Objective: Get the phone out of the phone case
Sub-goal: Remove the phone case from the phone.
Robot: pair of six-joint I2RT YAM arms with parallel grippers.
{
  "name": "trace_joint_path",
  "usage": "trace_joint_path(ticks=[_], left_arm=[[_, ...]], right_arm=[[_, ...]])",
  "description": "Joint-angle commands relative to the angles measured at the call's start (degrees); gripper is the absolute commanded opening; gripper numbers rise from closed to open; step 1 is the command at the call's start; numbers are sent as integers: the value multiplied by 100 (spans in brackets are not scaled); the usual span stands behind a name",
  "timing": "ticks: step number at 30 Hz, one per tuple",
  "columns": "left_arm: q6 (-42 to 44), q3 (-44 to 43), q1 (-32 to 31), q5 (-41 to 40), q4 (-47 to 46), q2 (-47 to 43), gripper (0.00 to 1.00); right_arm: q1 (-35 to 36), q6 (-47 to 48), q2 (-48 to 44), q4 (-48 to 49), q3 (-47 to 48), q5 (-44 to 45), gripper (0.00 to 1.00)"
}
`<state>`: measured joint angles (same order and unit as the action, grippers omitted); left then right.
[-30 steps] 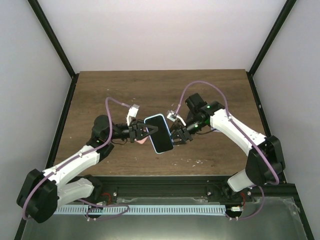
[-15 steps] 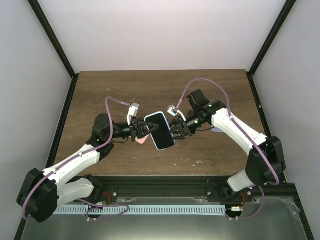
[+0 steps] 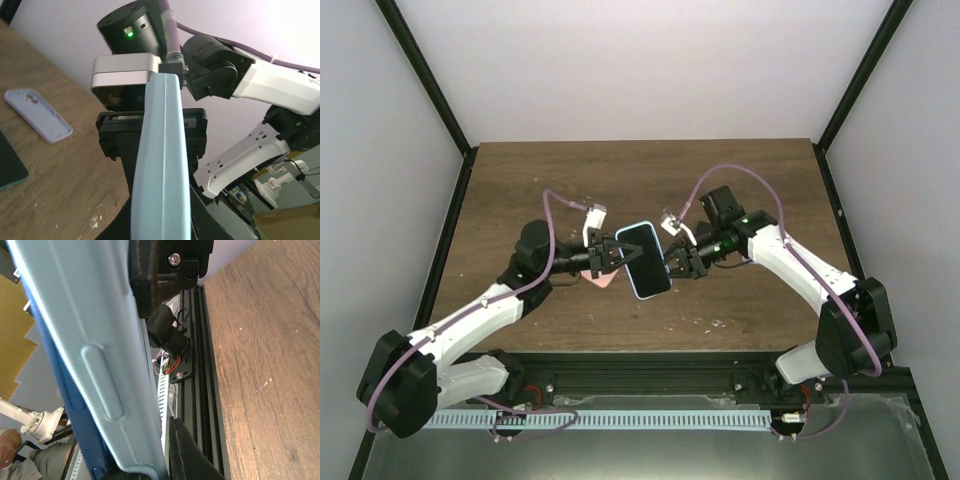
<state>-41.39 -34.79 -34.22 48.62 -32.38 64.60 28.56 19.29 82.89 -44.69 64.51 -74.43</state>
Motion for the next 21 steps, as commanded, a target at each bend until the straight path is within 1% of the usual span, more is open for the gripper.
trace_joint_path(ticks=[1, 2, 3, 4, 5, 6, 8, 10, 13, 16, 17, 21], left_arm=[[119, -362, -369, -1015, 1861, 395, 0], [171, -473, -373, -1270, 1987, 433, 1], [174, -548, -372, -1576, 2089, 472, 5], [176, -614, -366, -1855, 2175, 530, 13], [179, -661, -362, -2079, 2207, 574, 19], [168, -695, -365, -2275, 2214, 606, 31], [162, -743, -365, -2725, 2297, 619, 46], [301, -841, -362, -3134, 2493, 556, 55], [651, -1091, -373, -3891, 3228, 372, 59], [864, -1163, -414, -4630, 3751, 139, 61], [910, -1133, -440, -4867, 3845, 67, 61], [999, -811, -678, -5342, 3829, -150, 60]], right_arm=[[151, -680, -405, 1823, -372, -517, 1], [98, -805, -470, 2023, -637, -442, 1], [43, -940, -509, 2206, -820, -370, 1], [-7, -1066, -561, 2353, -977, -298, 1], [-65, -1146, -586, 2493, -1125, -238, 1], [-133, -1215, -615, 2620, -1263, -139, 1], [-258, -1413, -664, 2968, -1596, 101, 1], [-388, -1619, -707, 3341, -1914, 339, 1], [-582, -1796, -572, 3531, -2043, 754, 1], [-737, -1880, -269, 3461, -1984, 839, 1], [-746, -1956, -164, 3453, -1972, 964, 1], [-752, -2228, 153, 3414, -1860, 1378, 1]])
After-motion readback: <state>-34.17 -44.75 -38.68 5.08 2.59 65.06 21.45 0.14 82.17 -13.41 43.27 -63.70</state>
